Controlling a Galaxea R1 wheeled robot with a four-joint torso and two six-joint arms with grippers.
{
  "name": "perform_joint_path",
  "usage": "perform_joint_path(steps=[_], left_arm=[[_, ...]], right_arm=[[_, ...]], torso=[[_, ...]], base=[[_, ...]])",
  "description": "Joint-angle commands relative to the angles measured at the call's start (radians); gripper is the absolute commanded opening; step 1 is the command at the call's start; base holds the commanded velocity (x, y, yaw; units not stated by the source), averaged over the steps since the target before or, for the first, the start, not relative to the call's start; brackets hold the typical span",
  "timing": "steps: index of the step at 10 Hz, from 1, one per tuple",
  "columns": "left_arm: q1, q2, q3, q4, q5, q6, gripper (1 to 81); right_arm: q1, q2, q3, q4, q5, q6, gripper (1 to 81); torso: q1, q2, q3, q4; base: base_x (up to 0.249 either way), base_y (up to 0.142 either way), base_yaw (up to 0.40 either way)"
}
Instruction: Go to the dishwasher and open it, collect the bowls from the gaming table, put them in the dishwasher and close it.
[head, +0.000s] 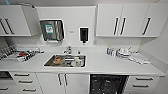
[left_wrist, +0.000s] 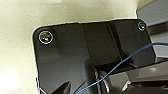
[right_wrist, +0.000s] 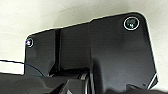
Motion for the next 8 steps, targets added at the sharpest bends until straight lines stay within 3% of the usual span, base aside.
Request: perform_joint_path(steps=[1,3,4,8], left_arm=[[-0.044,-0.005,-0.004,-0.004,0.058,0.005,81.1],[-0.042,-0.003,-0.004,-0.002,0.058,0.006,81.1],[-0.042,-0.003,-0.004,-0.004,0.058,0.006,81.1],[-0.044,-0.002,-0.004,-0.002,0.058,0.009,81.1]], right_arm=[[0.047,0.006,0.005,-0.004,-0.052,0.002,81.1],[0.049,0.008,0.005,-0.003,-0.052,0.002,81.1],[0.048,0.008,0.005,-0.004,-0.052,0.002,81.1],[0.047,0.008,0.005,-0.006,-0.052,0.002,81.1]], torso=[[-0.062,0.096,0.0,0.0],[-0.108,0.167,0.0,0.0],[-0.13,0.202,0.062,0.0],[-0.203,0.314,0.146,0.0]], base=[[0.0,0.0,0.0],[0.0,0.0,0.0],[0.0,0.0,0.0],[0.0,0.0,0.0]])
